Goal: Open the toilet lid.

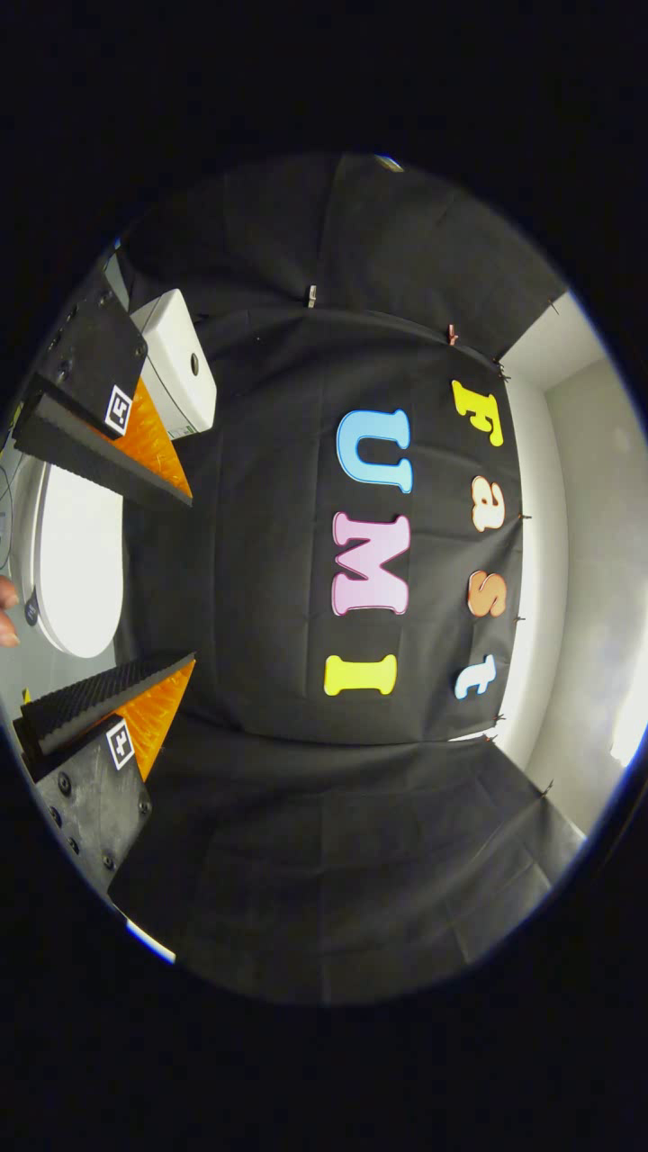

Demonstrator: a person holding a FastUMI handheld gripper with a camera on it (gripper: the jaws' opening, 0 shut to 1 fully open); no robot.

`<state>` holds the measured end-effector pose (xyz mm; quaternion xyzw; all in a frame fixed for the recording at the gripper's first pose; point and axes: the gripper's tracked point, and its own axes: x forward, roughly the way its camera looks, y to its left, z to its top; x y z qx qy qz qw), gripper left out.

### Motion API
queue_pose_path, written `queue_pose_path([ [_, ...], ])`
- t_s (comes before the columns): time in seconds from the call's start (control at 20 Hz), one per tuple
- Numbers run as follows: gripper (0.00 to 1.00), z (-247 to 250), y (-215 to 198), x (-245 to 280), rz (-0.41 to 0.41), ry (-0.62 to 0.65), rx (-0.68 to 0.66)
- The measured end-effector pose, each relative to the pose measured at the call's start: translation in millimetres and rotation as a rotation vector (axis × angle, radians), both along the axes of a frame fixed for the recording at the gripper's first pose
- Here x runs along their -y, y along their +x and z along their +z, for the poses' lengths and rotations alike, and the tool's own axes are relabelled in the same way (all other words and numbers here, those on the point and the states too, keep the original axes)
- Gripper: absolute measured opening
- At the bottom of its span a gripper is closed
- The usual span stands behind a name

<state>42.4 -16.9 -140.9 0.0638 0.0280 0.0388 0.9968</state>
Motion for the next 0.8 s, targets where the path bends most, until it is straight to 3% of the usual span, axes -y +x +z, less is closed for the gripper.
queue_pose_path([
  [0.8,0.98,-229,38,47,0.029,0.428,-0.434],
])
